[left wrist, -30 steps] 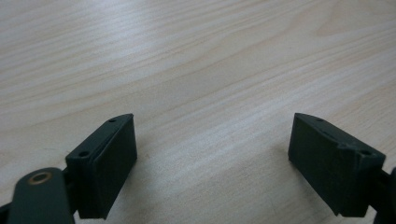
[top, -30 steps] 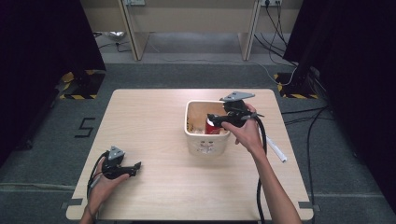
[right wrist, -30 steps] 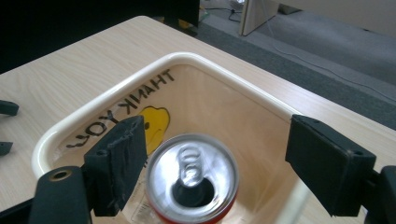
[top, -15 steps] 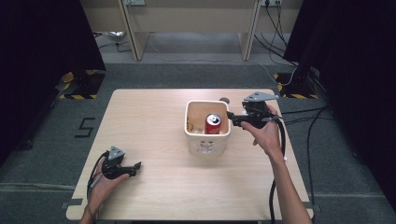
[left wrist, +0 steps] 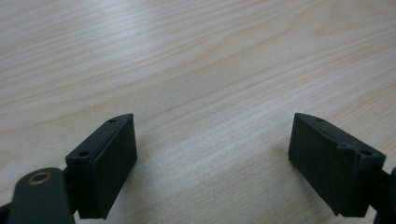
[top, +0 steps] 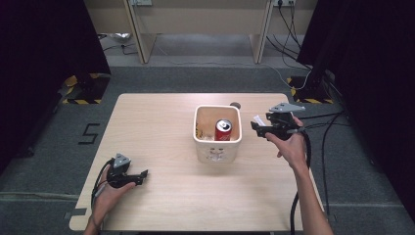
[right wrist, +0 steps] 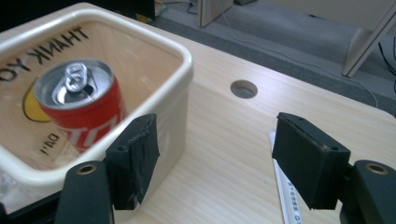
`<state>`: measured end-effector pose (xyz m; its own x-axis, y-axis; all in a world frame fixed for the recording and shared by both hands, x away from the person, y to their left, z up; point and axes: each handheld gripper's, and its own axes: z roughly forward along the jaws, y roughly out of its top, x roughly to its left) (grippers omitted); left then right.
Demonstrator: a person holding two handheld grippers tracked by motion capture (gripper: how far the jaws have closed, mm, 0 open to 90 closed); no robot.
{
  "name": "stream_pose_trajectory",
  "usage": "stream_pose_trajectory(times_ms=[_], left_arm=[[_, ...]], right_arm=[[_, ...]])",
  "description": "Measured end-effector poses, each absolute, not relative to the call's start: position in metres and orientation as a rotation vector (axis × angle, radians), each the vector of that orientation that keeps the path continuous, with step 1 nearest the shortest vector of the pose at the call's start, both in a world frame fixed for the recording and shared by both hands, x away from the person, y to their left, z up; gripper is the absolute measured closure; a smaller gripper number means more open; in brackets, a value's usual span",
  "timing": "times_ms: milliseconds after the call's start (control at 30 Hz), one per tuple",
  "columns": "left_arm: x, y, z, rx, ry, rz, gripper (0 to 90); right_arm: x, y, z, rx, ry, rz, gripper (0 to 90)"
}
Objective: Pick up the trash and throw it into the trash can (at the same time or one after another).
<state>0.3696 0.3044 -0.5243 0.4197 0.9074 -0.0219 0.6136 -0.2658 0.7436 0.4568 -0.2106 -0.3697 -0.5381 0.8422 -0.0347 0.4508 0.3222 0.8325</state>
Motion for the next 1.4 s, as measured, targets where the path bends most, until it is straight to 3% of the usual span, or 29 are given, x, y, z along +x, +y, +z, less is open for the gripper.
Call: stream_pose_trajectory(times_ms=[900,1400], left_arm=[[0.37,0.304,-0.524,1.99,1.285,0.547,14.7],[0.37,0.304,-0.524,1.99,1.285,0.546,14.7]], right_arm=[[0.444,-0.263,-0.413,1.27,2.089,0.982,33.4],[0.448,-0.272,-0.428,1.307,2.099,0.908,36.0]])
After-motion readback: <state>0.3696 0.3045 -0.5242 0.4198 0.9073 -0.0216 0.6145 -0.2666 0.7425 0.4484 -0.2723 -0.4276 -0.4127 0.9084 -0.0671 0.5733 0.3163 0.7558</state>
